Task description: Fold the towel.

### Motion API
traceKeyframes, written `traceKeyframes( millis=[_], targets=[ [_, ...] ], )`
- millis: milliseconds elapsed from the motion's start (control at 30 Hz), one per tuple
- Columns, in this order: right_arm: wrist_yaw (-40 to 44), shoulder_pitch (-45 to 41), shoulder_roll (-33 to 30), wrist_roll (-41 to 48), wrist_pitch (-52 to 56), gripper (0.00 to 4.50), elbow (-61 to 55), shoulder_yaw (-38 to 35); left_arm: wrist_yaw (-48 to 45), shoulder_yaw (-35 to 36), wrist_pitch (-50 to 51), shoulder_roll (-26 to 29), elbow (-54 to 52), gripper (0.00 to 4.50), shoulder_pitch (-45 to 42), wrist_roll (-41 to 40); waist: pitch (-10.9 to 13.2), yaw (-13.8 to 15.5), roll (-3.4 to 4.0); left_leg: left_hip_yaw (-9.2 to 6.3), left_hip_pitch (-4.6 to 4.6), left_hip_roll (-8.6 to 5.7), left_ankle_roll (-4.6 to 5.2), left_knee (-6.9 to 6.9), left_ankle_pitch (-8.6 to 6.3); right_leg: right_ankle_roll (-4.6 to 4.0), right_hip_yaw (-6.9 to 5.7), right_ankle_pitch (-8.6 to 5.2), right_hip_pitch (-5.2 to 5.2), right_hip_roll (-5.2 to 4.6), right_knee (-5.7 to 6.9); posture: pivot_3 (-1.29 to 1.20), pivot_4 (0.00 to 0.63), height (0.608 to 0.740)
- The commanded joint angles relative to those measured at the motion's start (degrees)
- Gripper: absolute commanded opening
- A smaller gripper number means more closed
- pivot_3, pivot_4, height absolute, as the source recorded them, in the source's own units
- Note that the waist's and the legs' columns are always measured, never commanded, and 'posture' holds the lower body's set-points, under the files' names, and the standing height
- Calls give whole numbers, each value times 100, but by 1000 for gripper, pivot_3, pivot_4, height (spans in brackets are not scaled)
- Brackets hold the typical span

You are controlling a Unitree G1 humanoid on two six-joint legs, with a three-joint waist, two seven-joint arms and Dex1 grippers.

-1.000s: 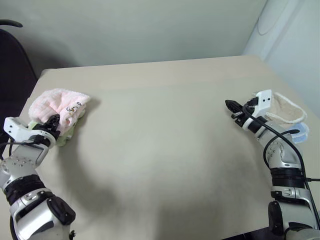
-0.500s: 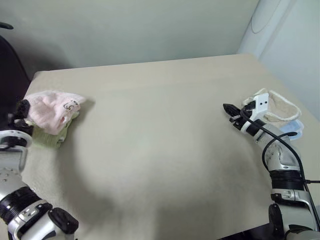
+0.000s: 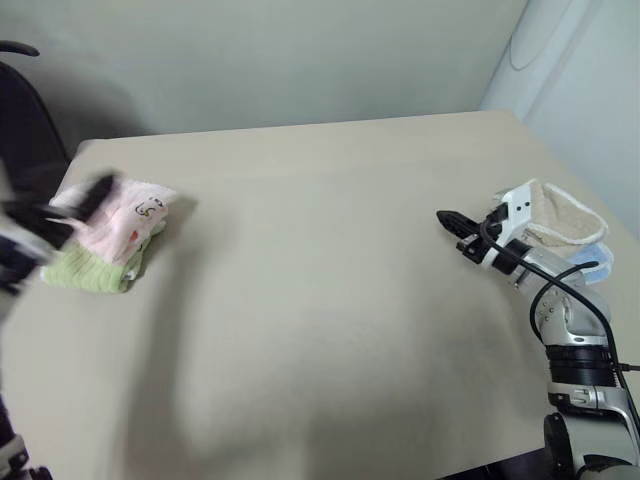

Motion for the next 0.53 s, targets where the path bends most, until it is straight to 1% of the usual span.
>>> traceKeyframes(
  millis=[33,133,233,333,467,533],
  targets=[
    [160,-18,-116,-64,-93,0,-219,107,-510,-1289,-217,20,-689,4488,219,660,0,-17,0,0,0,1,7,0,-4,-3,0,5,-2,0,0,0,150,740],
    [253,79,-175,-210,-287,0,-101,204,-539,-1996,-353,-443,-707,4488,190,925,0,-36,0,0,-2,4,24,-3,-14,-6,-1,7,-12,1,4,0,150,740],
    [245,279,-210,-310,-417,0,-169,216,-547,-2407,-540,-871,-553,4488,213,1233,-1,-45,0,0,-8,7,5,-6,-9,-6,-2,7,-18,2,2,0,150,740],
    [141,460,-187,-263,-408,0,-313,125,-495,-2473,-500,-1127,-410,4488,201,1325,-1,-47,0,0,-12,7,-3,-8,-7,-6,-1,6,-22,2,-1,0,150,740],
    [83,611,-143,-260,-444,0,-420,136,-453,-2426,-433,-1249,-402,4488,222,1405,-1,-49,1,0,-13,7,4,-5,-11,-4,-1,7,-20,2,1,0,150,740],
    [50,594,-116,-264,-452,0,-398,135,-413,-2379,-393,-1308,-394,4488,215,1391,-1,-49,0,0,-11,7,49,0,-37,0,0,10,-17,2,1,0,150,740]
  ],
)
